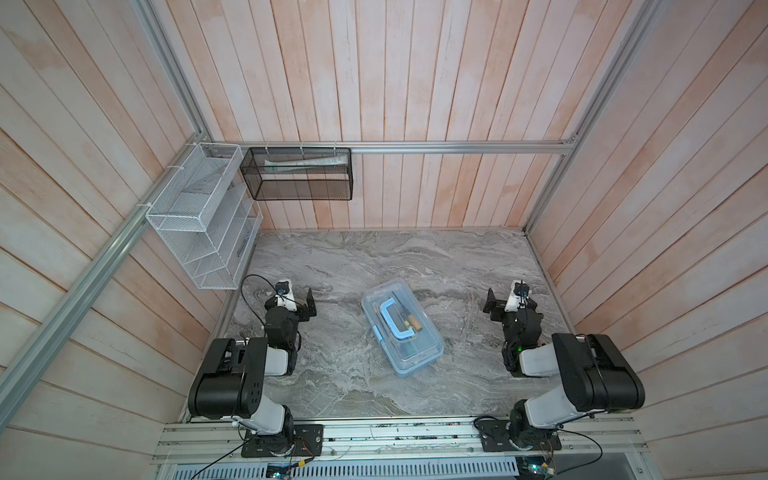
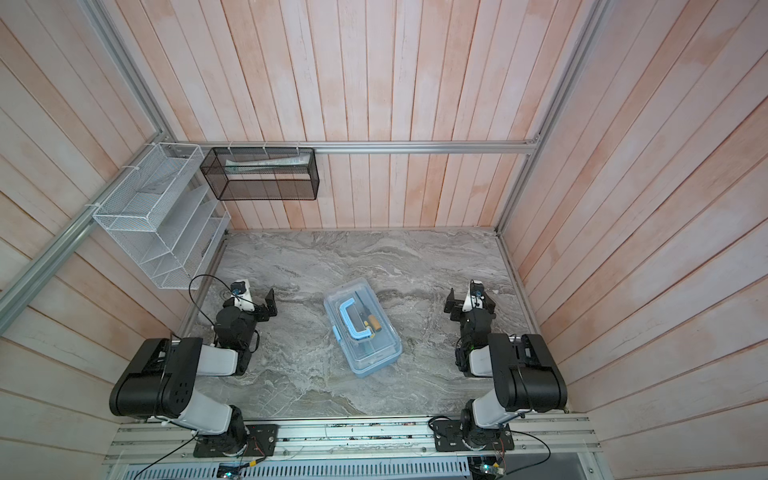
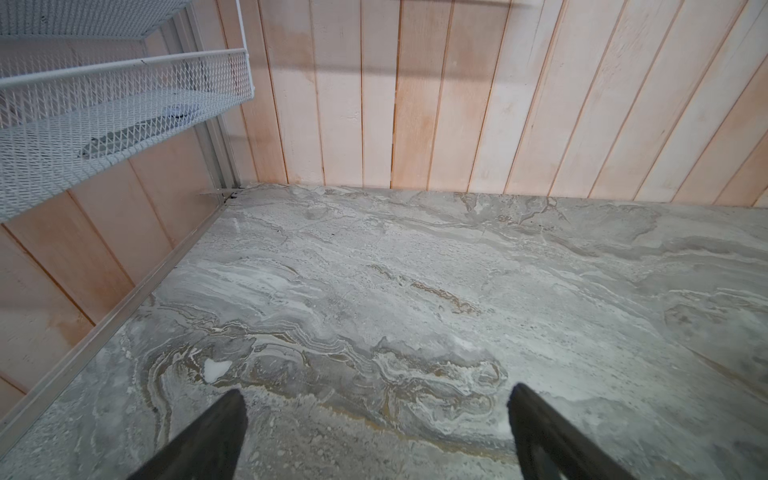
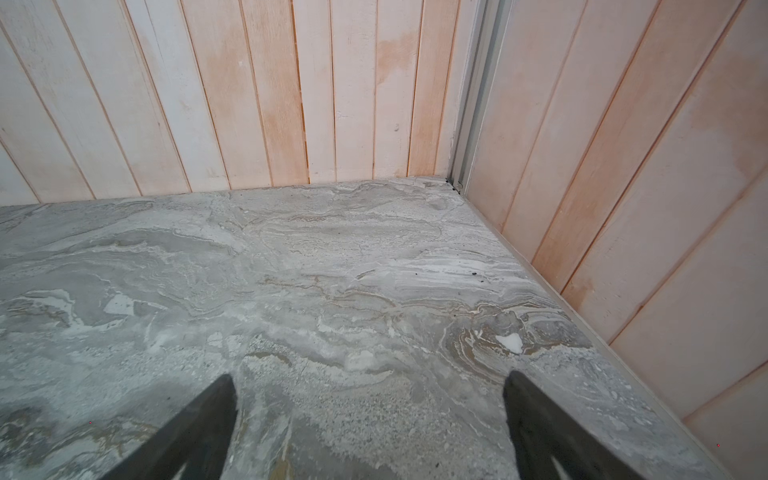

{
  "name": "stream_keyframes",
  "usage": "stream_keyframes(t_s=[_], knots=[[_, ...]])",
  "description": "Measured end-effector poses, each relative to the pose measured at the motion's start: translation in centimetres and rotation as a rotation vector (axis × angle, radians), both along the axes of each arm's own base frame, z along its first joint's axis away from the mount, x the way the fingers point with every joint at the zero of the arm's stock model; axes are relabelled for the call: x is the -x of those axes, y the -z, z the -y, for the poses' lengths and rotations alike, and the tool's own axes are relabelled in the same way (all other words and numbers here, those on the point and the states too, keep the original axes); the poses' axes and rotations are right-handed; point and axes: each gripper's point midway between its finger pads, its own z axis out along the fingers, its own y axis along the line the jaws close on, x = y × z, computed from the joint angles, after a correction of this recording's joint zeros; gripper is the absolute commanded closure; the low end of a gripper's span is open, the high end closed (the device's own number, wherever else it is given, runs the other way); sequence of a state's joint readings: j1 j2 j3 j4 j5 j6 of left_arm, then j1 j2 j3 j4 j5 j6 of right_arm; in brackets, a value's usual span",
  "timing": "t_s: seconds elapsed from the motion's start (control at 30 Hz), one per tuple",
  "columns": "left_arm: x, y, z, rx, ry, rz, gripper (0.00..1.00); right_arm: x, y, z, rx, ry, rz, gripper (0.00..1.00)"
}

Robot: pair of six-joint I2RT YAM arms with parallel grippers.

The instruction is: Pack the tool kit

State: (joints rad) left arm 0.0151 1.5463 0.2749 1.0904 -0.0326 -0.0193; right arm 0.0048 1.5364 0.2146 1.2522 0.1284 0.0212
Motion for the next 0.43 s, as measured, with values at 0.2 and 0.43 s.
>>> stream_keyframes(t_s=[0.2,0.43], knots=[[0.00,0.01,0.00,0.000,0.000,0.000,0.00,0.00,0.03,-0.01,0.000,0.000,-0.002,0.02],[0.00,0.00,0.00,0.000,0.000,0.000,0.00,-0.02,0.02,-0.01,0.000,0.000,-0.002,0.02]])
